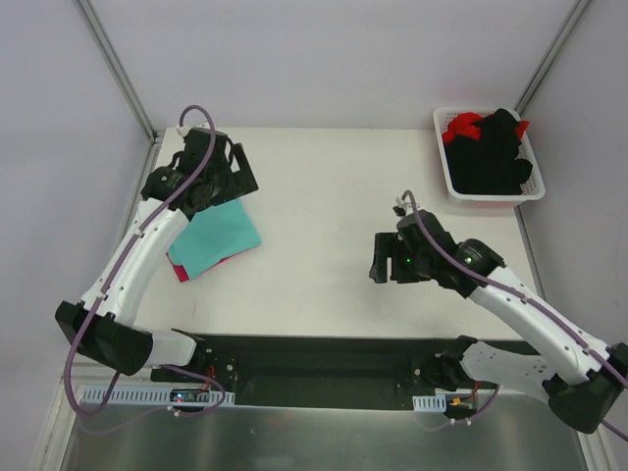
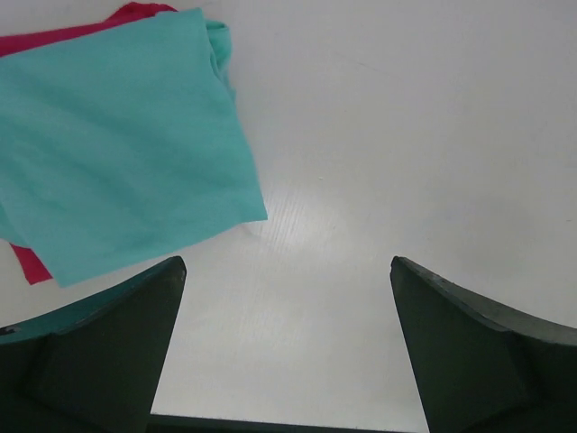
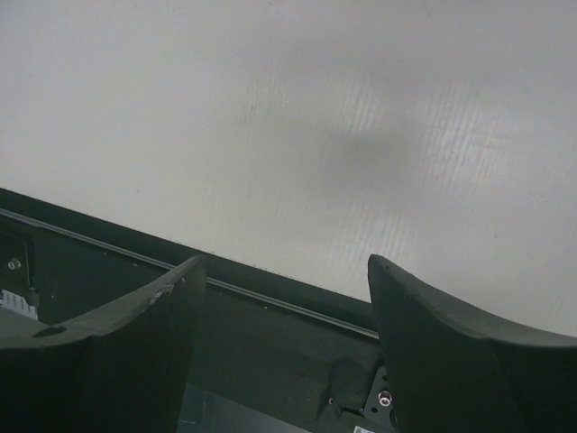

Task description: Fold and stack the t-shirts

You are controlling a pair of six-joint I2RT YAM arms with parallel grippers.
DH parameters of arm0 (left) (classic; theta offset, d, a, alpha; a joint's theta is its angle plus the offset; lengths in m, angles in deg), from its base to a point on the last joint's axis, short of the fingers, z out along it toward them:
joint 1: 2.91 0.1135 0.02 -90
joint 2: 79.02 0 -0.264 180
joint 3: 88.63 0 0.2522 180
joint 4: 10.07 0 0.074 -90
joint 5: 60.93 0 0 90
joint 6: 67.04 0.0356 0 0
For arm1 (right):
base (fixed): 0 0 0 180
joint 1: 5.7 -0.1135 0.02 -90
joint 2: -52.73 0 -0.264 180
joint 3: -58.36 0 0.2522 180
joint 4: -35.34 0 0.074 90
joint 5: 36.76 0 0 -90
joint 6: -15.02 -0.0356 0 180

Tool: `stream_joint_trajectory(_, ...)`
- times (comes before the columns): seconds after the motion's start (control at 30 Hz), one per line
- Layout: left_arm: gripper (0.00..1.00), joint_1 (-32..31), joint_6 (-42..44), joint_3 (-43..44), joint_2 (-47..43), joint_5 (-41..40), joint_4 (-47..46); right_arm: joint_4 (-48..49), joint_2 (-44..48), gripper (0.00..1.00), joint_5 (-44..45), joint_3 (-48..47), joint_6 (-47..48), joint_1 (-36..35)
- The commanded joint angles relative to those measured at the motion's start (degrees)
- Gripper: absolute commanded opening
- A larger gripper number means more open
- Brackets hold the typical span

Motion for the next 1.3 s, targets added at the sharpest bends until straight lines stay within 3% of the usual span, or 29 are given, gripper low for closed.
stream_joint_trajectory(0.0,0.98,0.3,1.5,2.9,-4.0,-3.6,11.8,6.5,-6.2,0.76,-4.2,-3.8,2.0,-1.4)
stream_joint_trajectory(0.13,0.99,0.4,1.4,-8.0,-6.6,-0.5,3.1,7.2,-9.2,0.76,-4.8,-7.5,2.2,-2.6)
stream_joint_trajectory(0.3,0.98,0.3,-1.7,-18.2,-5.4,13.8,-15.6,4.9,-9.5,0.76,-3.8,-10.1,2.9,-3.2)
stream_joint_trajectory(0.47,0.97,-1.5,-3.4,-13.7,5.9,17.2,-18.6,3.1,-7.5,0.76,-2.4,-9.5,2.8,-3.2)
stream_joint_trajectory(0.8,0.97,-2.8,-7.0,-6.5,17.3,19.8,-25.9,1.2,-4.2,0.76,-0.8,-7.5,2.3,-3.1)
stream_joint_trajectory(1.27,0.96,-4.7,-9.9,-5.2,25.7,8.5,-24.1,-1.5,-0.7,0.77,0.7,-7.9,2.7,-3.1)
